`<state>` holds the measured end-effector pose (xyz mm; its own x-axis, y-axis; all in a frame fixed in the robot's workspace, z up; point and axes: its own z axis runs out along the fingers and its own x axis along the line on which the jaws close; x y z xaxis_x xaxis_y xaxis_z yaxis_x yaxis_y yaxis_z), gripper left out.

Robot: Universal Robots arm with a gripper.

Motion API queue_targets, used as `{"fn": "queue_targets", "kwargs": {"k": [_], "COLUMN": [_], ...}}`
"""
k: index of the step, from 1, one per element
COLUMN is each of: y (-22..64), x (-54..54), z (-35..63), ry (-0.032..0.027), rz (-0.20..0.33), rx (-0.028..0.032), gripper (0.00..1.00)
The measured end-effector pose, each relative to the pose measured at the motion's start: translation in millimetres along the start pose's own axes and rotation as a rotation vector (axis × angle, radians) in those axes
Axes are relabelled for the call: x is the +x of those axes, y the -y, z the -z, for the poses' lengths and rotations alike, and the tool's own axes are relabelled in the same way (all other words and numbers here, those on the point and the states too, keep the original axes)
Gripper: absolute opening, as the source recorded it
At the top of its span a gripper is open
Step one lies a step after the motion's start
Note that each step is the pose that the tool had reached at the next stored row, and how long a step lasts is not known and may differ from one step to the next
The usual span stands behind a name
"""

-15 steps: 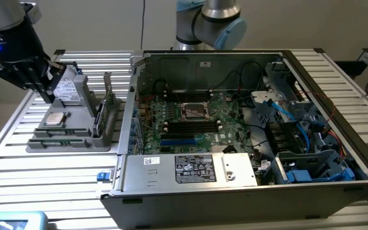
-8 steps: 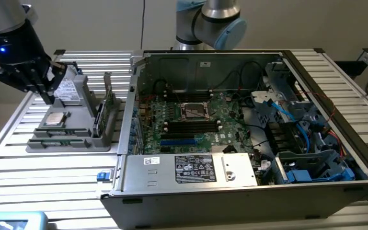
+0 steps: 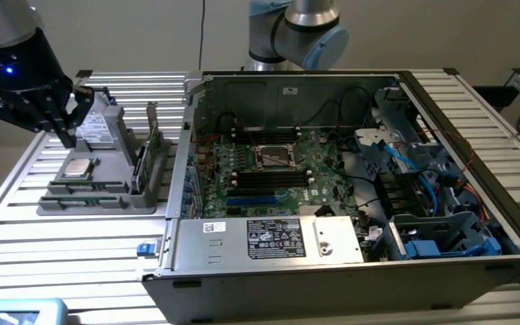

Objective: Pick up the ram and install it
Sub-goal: 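Pick up the ram and move it above insertion slot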

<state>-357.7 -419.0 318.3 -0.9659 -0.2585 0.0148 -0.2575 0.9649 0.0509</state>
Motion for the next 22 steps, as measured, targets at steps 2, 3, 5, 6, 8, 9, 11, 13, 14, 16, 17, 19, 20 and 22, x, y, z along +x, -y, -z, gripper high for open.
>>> {"fn": "queue_targets", "kwargs": {"k": [2, 3, 5, 6, 8, 9, 11, 13, 14, 16, 17, 19, 20, 22], "y": [0.0, 0.0, 0.0, 0.0, 0.0, 0.1, 0.1, 0.1, 0.0, 0.1, 0.1, 0.1, 0.1, 0.1], "x": [0.0, 0.0, 0.0, 0.0, 0.0, 0.0, -0.1, 0.0, 0.0, 0.0, 0.0, 0.0, 0.0, 0.0], "z": [-0.2, -0.2, -0.3, -0.4, -0.5, -0.6, -0.7, -0.8, -0.9, -1.1, -1.1, -1.3, -1.3, -1.4], "ry": [-0.0017, -0.0027, -0.0046, -0.0055, -0.0074, -0.0083, -0.0101, -0.0120, -0.0130, -0.0148, -0.0157, -0.0176, -0.0186, -0.0204], "rz": [0.036, 0.054, 0.091, 0.108, 0.145, 0.164, 0.200, 0.236, 0.254, 0.291, 0.309, 0.345, 0.363, 0.400], "rx": [0.0005, 0.0007, 0.0013, 0.0016, 0.0021, 0.0024, 0.0029, 0.0035, 0.0037, 0.0043, 0.0045, 0.0051, 0.0053, 0.0059], "gripper": [0.11, 0.11, 0.11, 0.11, 0.11, 0.11, 0.11, 0.11, 0.11, 0.11, 0.11, 0.11, 0.11, 0.11]}}
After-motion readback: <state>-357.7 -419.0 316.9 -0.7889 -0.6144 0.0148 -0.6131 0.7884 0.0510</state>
